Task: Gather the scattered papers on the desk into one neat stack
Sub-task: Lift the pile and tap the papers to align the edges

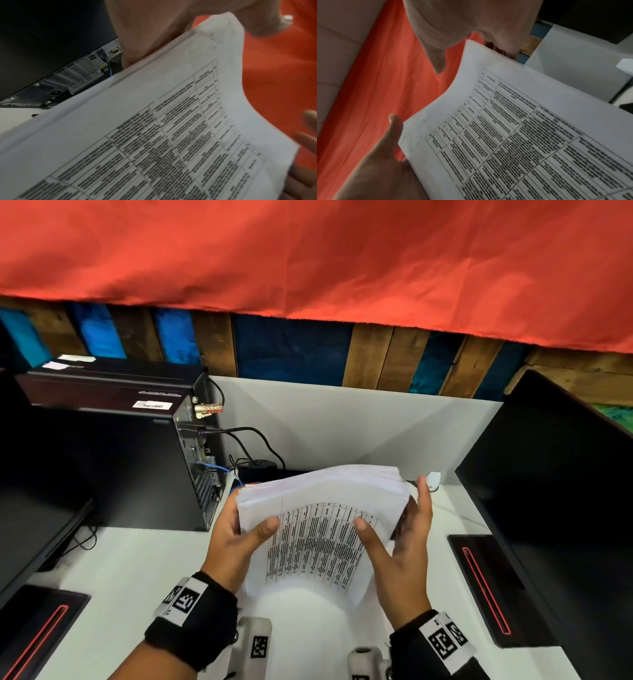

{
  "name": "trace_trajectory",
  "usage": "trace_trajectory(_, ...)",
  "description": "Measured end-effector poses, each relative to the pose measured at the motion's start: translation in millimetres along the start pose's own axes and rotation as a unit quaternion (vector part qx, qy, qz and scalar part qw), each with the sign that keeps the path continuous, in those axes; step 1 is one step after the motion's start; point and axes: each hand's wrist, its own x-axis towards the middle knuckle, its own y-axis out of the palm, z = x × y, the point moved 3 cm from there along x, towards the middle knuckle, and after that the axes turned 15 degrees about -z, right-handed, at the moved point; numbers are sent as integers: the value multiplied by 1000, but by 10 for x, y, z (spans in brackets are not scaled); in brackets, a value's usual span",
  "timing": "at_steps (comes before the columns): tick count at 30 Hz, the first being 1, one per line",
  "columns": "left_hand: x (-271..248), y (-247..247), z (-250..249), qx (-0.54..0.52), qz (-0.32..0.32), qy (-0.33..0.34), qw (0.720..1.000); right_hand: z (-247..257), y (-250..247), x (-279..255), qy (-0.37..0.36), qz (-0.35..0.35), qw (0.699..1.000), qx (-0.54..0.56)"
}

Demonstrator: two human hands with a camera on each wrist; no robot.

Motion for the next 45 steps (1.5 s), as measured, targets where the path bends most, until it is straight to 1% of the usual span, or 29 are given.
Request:
trace_trajectory(4, 0, 83, -128, 13, -51, 64, 997, 79, 31, -3, -116, -1, 988, -99)
trace_trajectory(6, 14, 124, -200, 38, -90, 91, 991, 78, 52, 0, -144, 0, 981, -130)
trace_trajectory(9, 61, 159, -209, 56, -125, 87, 987, 24, 66, 14, -159, -7, 974, -164)
trace_trajectory(13, 48, 138, -203, 58, -134, 89, 985, -33, 29, 2, -161, -47, 969, -182)
trace_trajectory(18, 36, 117, -197, 84, -144, 120, 979, -15, 11, -5, -168, -59, 970, -168)
trace_trajectory(21, 61, 78, -209, 98, -140, 128, 977, -5, 11, 6, -164, -50, 972, -160)
trace_trajectory(23, 69, 66, -219, 100, -134, 134, 977, 5, -5, 23, -178, -51, 970, -158)
trace_trajectory(25, 68, 57, -226, 101, -128, 140, 977, 16, 0, 38, -189, -31, 969, -158)
trace_trajectory(27, 71, 38, -214, 100, -127, 143, 976, 22, 10, 48, -176, -6, 972, -156)
trace_trajectory(30, 80, 15, -209, 92, -128, 143, 977, 51, -14, 53, -199, -13, 966, -163)
trace_trajectory(33, 75, 26, -216, 83, -124, 145, 978, 80, -4, 57, -187, -2, 971, -152)
trace_trajectory(34, 76, 28, -214, 79, -123, 143, 979, 63, -10, 66, -174, -1, 975, -140)
trace_trajectory(35, 77, 27, -213, 75, -123, 139, 980, 39, -25, 80, -138, -2, 984, -116)
trace_trajectory(37, 82, 14, -211, 65, -119, 127, 983, -59, -35, 141, -14, 6, 998, -53)
trace_trajectory(38, 83, 3, -202, 65, -114, 124, 984, -127, -30, 171, 44, 22, 998, -31)
trace_trajectory(39, 85, -17, -173, 69, -106, 119, 985, -202, -25, 205, 86, 46, 995, -15)
trace_trajectory(40, 88, -40, -129, 68, -94, 104, 988, -270, -17, 237, 122, 75, 990, -5)
trace_trajectory(41, 87, -70, -76, 59, -79, 75, 992, -322, -8, 252, 156, 105, 982, 1)
trace_trajectory(43, 91, -117, 60, 58, -46, 1, 997, -411, 2, 249, 197, 136, 971, -6)
trace_trajectory(45, 82, -141, 165, 99, -23, -35, 994, -441, 0, 222, 200, 117, 972, -27)
